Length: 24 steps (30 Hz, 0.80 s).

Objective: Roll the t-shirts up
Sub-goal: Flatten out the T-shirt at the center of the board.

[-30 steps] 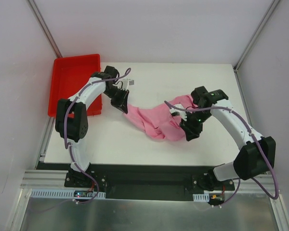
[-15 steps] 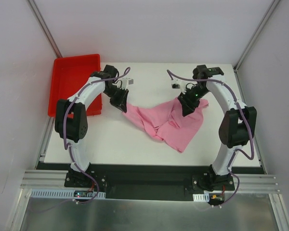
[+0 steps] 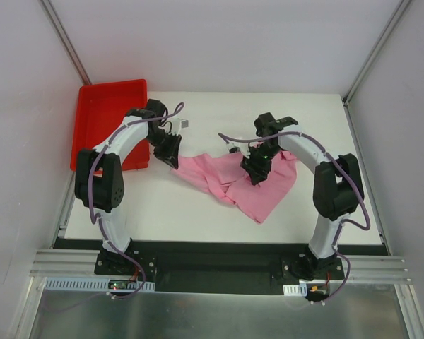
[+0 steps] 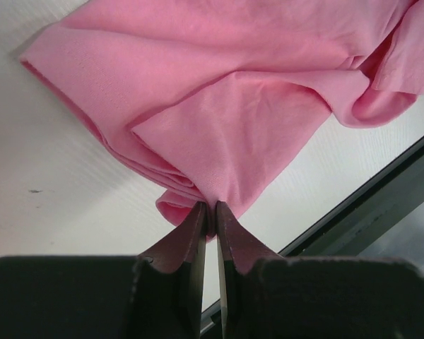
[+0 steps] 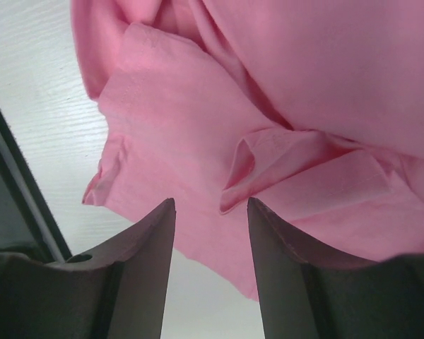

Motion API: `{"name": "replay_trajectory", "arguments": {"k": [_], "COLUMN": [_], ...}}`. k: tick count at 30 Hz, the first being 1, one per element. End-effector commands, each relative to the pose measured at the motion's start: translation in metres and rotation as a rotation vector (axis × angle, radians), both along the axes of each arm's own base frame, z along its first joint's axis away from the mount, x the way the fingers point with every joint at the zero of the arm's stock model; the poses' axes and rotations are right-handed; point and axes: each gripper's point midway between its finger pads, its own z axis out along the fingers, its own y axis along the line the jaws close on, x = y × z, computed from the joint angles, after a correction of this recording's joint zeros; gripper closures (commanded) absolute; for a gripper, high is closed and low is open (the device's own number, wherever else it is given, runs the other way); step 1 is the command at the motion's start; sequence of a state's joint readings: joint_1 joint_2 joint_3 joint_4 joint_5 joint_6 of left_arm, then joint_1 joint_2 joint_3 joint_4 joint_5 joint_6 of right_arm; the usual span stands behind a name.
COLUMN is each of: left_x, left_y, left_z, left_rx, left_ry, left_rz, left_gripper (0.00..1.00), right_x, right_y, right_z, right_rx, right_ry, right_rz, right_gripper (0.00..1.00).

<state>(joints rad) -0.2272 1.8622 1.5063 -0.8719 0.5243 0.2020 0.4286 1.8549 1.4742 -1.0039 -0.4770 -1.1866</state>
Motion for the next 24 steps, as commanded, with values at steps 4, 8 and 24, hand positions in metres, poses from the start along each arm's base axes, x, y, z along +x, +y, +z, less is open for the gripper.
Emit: {"name": "replay_trajectory", "arguments": {"k": [4, 8, 24], "left_x": [-0.004, -0.004, 0.026], "left_y": [0.009, 0.009, 0.024], "left_z": [0.009, 0.006, 0.069], "left_rx": [0.023, 0.026, 0.050], "left_ry": [-0.023, -0.017, -0.234], "left_rz": [-0.002, -0.006, 0.006], "left_gripper": [0.91, 0.91, 1.00], "right_x": [0.031, 0.042, 0.107], "right_y": [0.008, 0.015, -0.032], "right_z": [-0.018, -0.027, 0.142], "right_rx": [-0.029, -0.034, 0.129], "right_ry": [-0.083, -0.087, -0.379], "right_rz": [0.010, 0.003, -0.354], "right_gripper": [0.51, 0.51, 0.99]}}
